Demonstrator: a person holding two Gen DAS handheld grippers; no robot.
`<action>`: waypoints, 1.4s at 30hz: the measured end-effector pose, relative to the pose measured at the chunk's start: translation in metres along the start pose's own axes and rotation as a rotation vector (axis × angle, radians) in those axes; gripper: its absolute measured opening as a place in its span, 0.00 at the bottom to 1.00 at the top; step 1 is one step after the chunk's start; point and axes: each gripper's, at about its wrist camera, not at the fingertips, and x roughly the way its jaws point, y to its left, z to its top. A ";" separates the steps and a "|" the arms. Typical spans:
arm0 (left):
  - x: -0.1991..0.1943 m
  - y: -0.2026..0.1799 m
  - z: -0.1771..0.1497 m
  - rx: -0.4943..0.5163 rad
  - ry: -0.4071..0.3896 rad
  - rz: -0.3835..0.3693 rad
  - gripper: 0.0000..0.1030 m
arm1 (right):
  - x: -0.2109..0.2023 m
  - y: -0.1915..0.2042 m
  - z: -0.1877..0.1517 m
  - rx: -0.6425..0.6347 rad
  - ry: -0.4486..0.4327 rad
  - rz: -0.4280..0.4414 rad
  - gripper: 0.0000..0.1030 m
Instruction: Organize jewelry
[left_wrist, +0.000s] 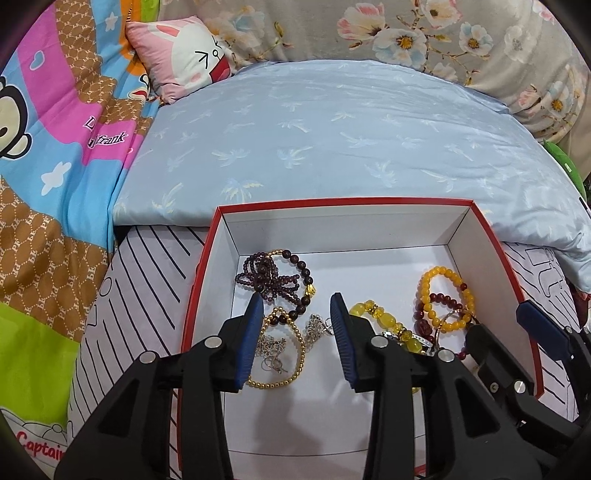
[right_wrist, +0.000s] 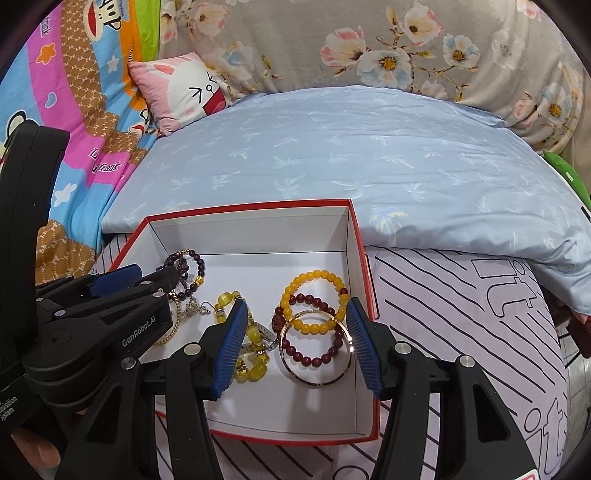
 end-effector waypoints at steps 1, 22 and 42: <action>-0.002 0.000 0.000 0.000 -0.001 -0.001 0.35 | -0.002 0.000 -0.001 0.002 0.000 0.000 0.53; -0.074 0.005 -0.040 -0.015 -0.025 0.012 0.50 | -0.078 0.005 -0.032 0.043 -0.016 -0.038 0.59; -0.123 0.010 -0.087 -0.034 -0.040 0.060 0.79 | -0.135 0.007 -0.074 0.052 -0.033 -0.077 0.70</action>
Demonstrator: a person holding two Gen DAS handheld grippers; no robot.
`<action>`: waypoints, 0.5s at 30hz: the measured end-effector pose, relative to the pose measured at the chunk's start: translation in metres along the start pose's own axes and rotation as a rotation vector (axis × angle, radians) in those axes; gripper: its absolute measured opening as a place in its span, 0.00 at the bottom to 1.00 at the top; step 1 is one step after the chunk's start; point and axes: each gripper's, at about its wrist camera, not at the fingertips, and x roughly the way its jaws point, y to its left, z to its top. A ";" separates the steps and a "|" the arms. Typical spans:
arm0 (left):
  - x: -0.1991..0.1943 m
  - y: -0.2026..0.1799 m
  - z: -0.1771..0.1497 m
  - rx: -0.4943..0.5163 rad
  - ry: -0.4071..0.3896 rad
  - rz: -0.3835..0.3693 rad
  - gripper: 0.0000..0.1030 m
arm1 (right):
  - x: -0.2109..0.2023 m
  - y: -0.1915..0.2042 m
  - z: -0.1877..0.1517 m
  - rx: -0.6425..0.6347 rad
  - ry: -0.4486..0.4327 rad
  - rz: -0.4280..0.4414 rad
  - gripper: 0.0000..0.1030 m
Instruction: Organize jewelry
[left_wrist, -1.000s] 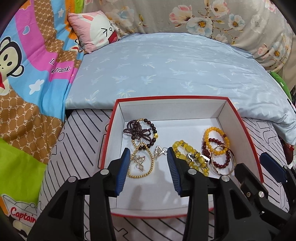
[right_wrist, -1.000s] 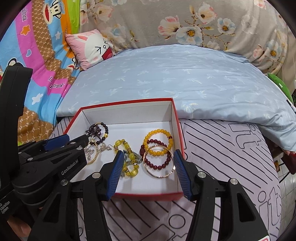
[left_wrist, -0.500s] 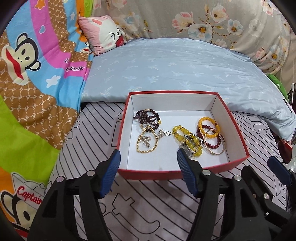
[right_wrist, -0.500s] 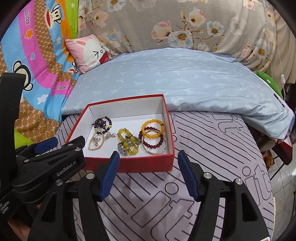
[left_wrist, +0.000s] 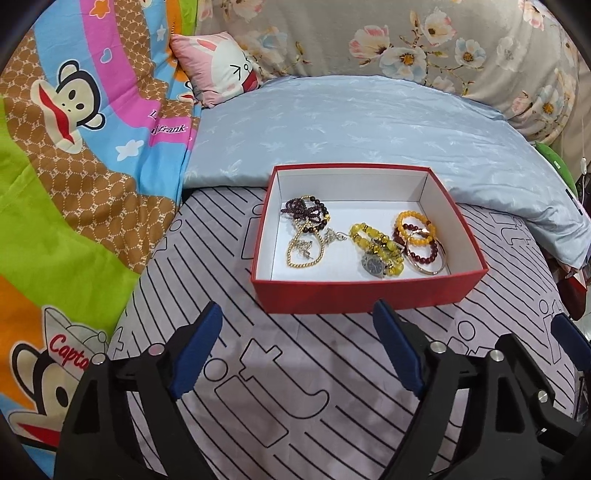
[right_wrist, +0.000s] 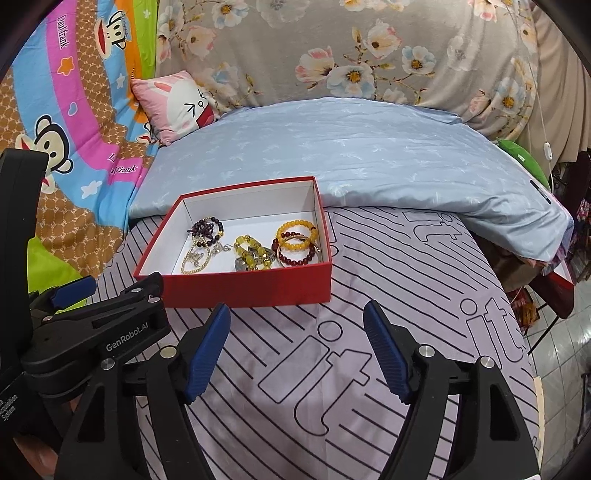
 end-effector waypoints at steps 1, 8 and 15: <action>-0.001 0.001 -0.003 -0.003 0.001 0.004 0.81 | -0.001 0.000 -0.001 -0.001 0.000 -0.002 0.72; -0.007 0.008 -0.015 -0.016 0.010 0.026 0.87 | -0.007 0.001 -0.011 -0.008 -0.003 -0.027 0.81; -0.007 0.016 -0.023 -0.026 0.020 0.030 0.88 | -0.006 0.005 -0.015 -0.020 0.006 -0.042 0.82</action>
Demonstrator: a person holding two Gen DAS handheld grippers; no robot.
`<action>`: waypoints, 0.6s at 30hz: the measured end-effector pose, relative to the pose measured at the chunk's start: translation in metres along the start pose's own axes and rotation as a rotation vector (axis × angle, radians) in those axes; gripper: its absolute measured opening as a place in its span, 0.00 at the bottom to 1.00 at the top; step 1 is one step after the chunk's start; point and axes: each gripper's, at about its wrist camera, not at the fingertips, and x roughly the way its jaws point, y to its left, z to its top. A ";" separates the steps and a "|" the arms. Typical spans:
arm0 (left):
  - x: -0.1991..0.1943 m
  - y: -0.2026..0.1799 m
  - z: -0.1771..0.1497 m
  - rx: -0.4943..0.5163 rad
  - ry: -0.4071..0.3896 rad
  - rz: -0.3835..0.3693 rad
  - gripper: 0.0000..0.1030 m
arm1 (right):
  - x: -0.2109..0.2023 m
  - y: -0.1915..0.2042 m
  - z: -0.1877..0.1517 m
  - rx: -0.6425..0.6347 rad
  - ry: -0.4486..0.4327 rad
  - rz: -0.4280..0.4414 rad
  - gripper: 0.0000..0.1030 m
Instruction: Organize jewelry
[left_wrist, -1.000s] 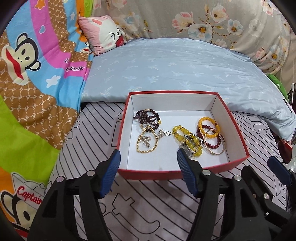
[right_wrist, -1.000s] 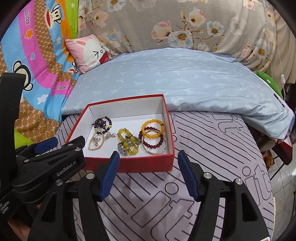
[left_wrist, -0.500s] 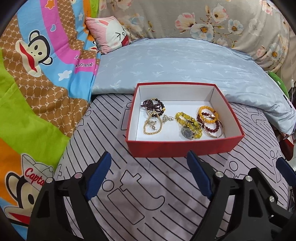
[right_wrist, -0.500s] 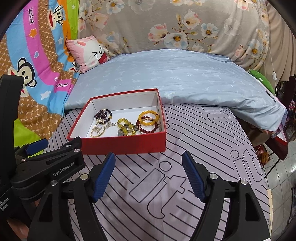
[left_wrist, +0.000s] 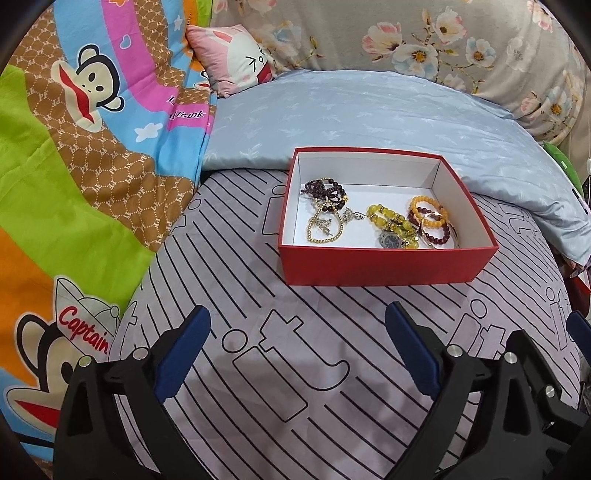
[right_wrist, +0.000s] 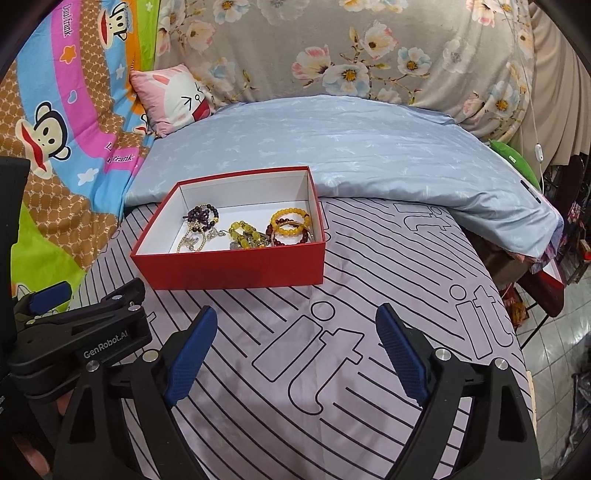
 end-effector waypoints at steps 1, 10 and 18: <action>0.000 0.001 -0.001 -0.001 0.001 0.000 0.88 | 0.000 0.000 0.000 0.001 0.000 0.001 0.82; 0.001 0.002 -0.003 -0.005 0.005 0.003 0.88 | -0.001 0.003 0.002 0.003 0.000 0.007 0.82; 0.002 0.002 -0.003 -0.006 0.007 0.003 0.88 | 0.000 0.003 0.002 0.003 0.001 0.011 0.82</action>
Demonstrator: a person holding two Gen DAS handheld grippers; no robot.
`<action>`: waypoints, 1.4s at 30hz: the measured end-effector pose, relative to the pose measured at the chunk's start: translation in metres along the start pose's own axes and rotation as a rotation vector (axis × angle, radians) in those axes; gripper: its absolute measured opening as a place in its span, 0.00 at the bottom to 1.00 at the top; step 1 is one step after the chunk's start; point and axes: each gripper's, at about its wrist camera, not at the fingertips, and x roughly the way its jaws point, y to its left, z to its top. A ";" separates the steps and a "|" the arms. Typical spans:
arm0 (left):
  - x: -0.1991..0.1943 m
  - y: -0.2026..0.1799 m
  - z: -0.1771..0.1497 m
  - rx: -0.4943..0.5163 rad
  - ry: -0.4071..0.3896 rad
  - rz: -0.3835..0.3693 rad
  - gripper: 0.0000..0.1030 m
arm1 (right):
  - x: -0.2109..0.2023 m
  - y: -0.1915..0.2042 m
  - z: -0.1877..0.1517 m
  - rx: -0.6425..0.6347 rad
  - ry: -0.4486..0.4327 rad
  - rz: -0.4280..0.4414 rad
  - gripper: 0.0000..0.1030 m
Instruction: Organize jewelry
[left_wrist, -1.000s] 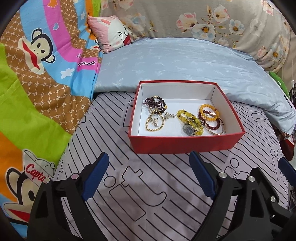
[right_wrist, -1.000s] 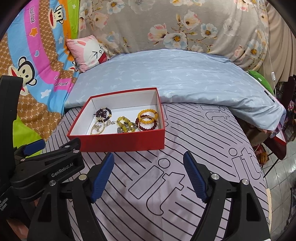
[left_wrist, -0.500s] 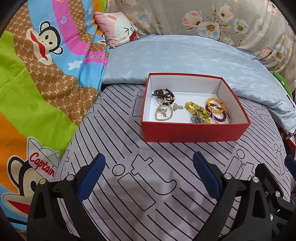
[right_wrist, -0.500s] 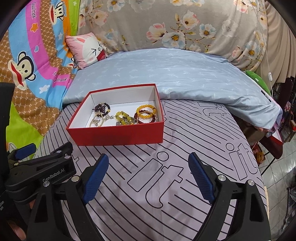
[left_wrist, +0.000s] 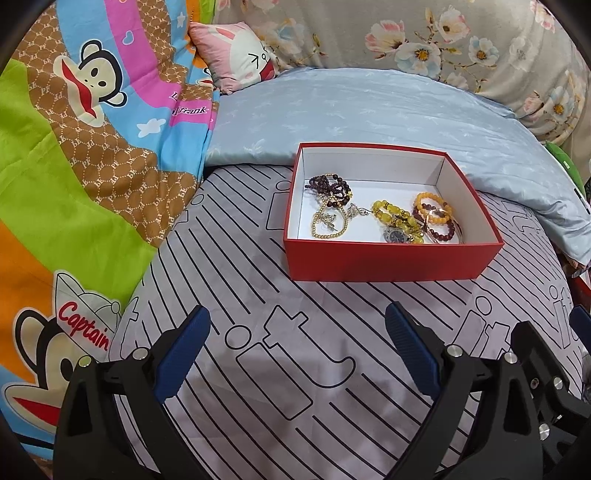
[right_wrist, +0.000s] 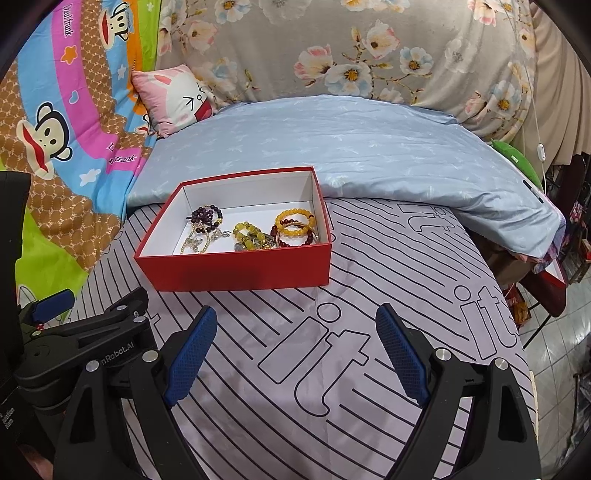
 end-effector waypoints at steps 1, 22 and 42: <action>0.000 0.000 0.000 0.001 -0.001 0.000 0.88 | 0.000 0.000 0.000 -0.001 -0.001 -0.001 0.82; -0.001 -0.001 0.007 0.009 -0.008 0.012 0.88 | 0.001 0.000 0.001 0.007 0.002 0.000 0.82; 0.007 0.000 0.018 0.005 -0.015 0.020 0.88 | 0.011 0.004 0.010 -0.003 0.006 0.005 0.82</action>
